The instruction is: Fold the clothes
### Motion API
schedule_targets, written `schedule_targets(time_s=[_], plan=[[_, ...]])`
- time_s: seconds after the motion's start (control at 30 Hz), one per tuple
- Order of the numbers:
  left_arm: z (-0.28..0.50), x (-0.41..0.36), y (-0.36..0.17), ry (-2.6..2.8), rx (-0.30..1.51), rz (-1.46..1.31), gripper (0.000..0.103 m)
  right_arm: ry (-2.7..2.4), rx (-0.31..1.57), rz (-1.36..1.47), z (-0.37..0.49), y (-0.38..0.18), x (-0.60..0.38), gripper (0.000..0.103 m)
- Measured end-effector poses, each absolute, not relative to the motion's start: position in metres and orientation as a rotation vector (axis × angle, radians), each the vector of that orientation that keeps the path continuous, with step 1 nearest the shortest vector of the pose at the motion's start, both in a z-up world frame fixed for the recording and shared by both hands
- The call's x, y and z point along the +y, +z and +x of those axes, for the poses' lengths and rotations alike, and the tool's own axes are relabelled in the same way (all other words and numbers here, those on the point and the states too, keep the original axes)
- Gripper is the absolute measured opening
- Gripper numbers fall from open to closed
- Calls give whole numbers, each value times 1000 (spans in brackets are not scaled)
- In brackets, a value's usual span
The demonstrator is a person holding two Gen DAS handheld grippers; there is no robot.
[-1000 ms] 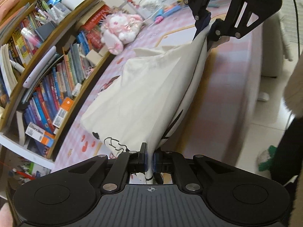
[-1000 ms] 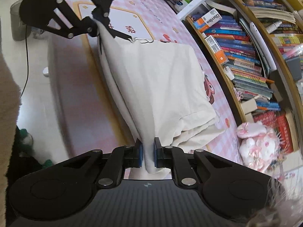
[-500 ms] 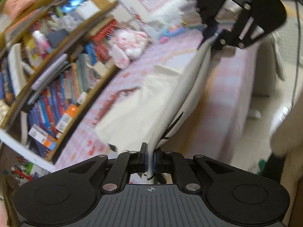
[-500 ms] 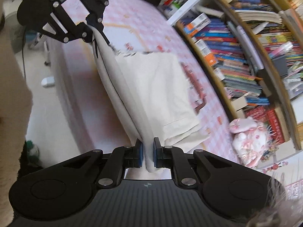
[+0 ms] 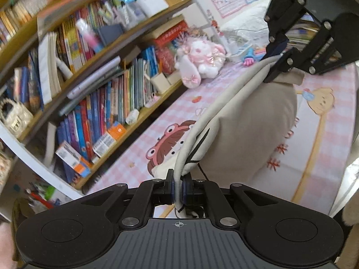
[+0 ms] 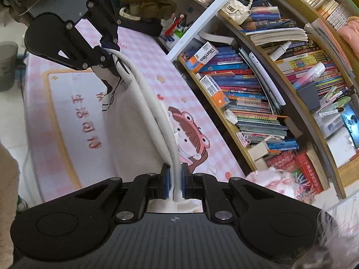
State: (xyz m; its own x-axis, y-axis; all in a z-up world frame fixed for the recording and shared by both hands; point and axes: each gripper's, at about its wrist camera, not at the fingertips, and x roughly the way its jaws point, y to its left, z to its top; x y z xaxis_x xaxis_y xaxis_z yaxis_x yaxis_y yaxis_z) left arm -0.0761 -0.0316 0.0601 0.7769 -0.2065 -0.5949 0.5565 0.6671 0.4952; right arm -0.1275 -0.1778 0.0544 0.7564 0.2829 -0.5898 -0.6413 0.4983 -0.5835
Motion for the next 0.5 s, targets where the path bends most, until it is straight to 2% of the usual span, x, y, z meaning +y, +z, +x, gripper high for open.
schedule_targets(time_s=[0.17,0.3,0.5], plan=[[-29,-31,79,-502,634,663,7,659,464,-826,-88,69,-190,9],[10,-36,66,-494,715,669,8,757,526,-721,-41,76,-205,9],[59,-50,40,-453,805,702,12,812,601,-660,24,50,-211,9]])
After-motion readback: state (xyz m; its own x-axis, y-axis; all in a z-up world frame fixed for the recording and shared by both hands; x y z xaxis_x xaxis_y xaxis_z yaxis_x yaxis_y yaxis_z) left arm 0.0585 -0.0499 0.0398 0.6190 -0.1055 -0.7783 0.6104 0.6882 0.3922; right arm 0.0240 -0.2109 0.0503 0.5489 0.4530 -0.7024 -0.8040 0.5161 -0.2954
